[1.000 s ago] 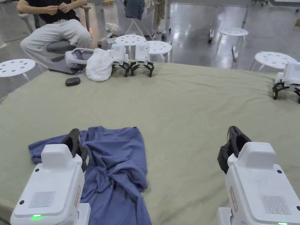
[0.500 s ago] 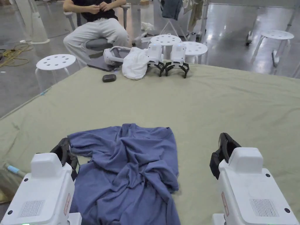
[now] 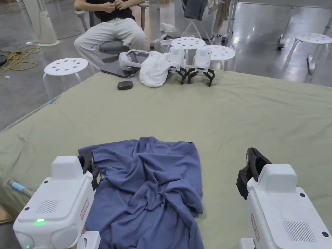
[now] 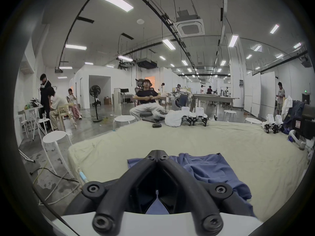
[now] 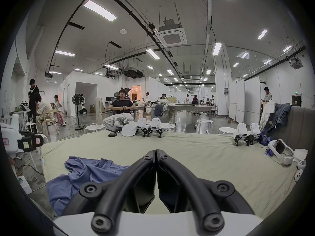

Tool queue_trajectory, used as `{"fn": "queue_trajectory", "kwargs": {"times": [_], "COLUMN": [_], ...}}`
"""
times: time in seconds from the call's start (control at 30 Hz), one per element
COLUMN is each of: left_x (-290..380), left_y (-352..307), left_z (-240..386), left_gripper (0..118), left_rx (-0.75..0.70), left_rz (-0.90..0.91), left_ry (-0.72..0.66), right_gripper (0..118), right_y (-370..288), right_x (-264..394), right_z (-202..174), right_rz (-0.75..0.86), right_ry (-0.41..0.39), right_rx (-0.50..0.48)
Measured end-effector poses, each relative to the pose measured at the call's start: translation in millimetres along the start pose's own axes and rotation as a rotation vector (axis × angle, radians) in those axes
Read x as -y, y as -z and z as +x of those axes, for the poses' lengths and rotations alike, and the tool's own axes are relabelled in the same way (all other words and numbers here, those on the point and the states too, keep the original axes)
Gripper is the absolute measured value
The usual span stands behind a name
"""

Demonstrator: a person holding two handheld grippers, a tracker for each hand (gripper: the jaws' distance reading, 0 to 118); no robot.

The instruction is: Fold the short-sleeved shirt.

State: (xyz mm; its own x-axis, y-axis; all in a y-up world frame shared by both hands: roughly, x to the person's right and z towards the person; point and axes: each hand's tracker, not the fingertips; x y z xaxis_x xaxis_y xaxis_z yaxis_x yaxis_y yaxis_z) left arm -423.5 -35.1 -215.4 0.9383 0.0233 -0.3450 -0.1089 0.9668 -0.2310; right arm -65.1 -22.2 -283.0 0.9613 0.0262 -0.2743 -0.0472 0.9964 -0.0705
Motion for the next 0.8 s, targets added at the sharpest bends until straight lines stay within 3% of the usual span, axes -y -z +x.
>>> {"fn": "queue_trajectory", "kwargs": {"times": [0.13, 0.27, 0.57, 0.67, 0.8], "left_x": [-14.6, -21.2, 4.4, 17.2, 27.2], "left_y": [29.4, 71.4, 148.4, 162.5, 173.4], "left_z": [18.2, 35.7, 69.4, 71.4, 70.7], "left_gripper": [0, 0, 4, 30, 111], "left_rx": [0.066, 0.171, 0.236, 0.205, 0.167], "left_rz": [-0.105, -0.333, -0.684, -0.721, -0.769], "left_ry": [0.019, -0.007, -0.005, -0.003, 0.006], "right_gripper": [4, 4, 4, 4, 4], "right_y": [4.5, 10.0, 19.7, 21.6, 22.8], "right_x": [1.6, 4.8, 15.1, 18.8, 24.0], "right_z": [8.9, 18.1, 35.4, 40.1, 46.8], "right_rz": [-0.006, -0.019, -0.054, -0.067, -0.081], "right_ry": [-0.008, -0.008, -0.011, -0.018, -0.017], "right_rx": [0.018, 0.040, 0.074, 0.075, 0.082]}}
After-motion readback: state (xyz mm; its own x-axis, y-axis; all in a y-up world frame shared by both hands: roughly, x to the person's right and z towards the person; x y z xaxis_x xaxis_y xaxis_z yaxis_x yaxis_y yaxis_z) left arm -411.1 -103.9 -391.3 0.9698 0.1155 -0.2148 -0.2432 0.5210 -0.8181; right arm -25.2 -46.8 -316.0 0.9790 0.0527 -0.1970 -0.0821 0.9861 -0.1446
